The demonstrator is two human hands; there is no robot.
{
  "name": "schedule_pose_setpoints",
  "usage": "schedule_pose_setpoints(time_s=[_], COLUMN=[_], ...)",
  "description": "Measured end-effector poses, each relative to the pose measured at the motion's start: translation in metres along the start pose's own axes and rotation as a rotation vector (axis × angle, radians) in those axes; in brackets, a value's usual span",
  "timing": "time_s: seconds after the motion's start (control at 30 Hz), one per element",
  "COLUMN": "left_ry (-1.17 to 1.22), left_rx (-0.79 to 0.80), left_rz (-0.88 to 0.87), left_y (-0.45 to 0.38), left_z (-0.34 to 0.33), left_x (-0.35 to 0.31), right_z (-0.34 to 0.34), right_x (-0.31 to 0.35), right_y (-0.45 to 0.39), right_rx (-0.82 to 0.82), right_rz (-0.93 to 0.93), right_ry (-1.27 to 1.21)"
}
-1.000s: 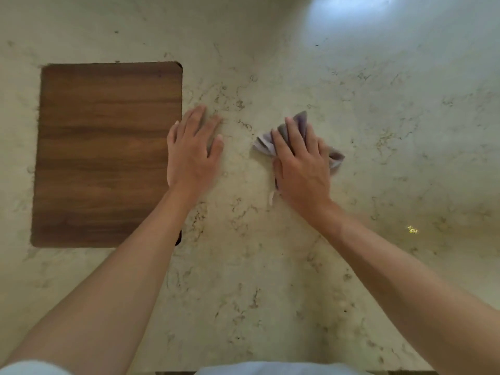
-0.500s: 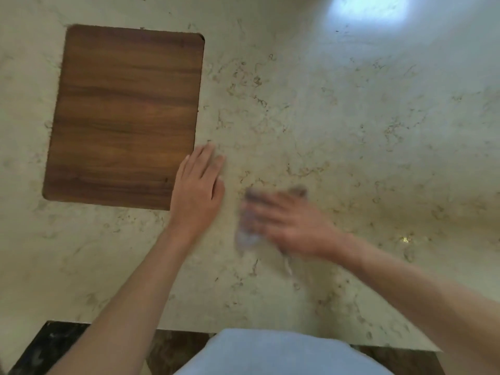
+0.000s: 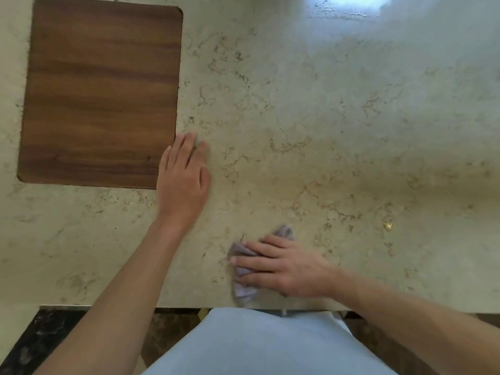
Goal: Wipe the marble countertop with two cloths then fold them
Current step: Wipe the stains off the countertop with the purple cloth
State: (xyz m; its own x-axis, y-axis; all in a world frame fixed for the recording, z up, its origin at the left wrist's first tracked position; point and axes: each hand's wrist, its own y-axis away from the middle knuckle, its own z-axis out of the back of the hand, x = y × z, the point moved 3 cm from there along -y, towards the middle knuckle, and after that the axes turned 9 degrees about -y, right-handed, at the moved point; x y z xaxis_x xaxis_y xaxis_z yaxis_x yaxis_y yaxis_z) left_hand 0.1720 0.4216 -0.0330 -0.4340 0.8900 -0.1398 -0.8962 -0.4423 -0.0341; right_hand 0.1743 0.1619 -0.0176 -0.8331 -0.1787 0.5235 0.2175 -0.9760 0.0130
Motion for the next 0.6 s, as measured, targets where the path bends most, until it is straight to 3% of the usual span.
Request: schedule_pose_setpoints(time_s=[0.07, 0.17, 0.27, 0.33, 0.43, 0.53, 0.6], left_ry=[-0.022, 0.026, 0.029, -0.033, -0.101, -0.115, -0.117], left_rx=[0.034, 0.094, 0.111, 0.118, 0.101, 0.101, 0.109], left_rz=[0.071, 0.226, 0.117, 0.066, 0.072, 0.052, 0.061], left_y=[0.001, 0.010, 0.022, 0.025, 0.026, 0.027, 0.028], left_z=[0.004, 0.006, -0.004, -0.013, -0.017, -0.019, -0.019], left_x=[-0.005, -0.024, -0.063, -0.076, -0.076, -0.074, -0.076], right_z=[0.035, 0.107, 0.142, 0.132, 0.078, 0.020, 0.010], right_x=[-0.056, -0.178, -0.240, -0.228, -0.147, -0.047, -0.029], right_y=[-0.007, -0.013, -0.014, -0.019, -0.007, 0.047, 0.087], right_rx=[-0.037, -0.274, -0.433, -0.528, -0.461, -0.171, 0.011], right_rz=[-0.116, -0.569, -0.741, -0.788, -0.580, -0.163, 0.111], right_ry=[0.070, 0.224, 0.267, 0.221, 0.122, -0.008, -0.014])
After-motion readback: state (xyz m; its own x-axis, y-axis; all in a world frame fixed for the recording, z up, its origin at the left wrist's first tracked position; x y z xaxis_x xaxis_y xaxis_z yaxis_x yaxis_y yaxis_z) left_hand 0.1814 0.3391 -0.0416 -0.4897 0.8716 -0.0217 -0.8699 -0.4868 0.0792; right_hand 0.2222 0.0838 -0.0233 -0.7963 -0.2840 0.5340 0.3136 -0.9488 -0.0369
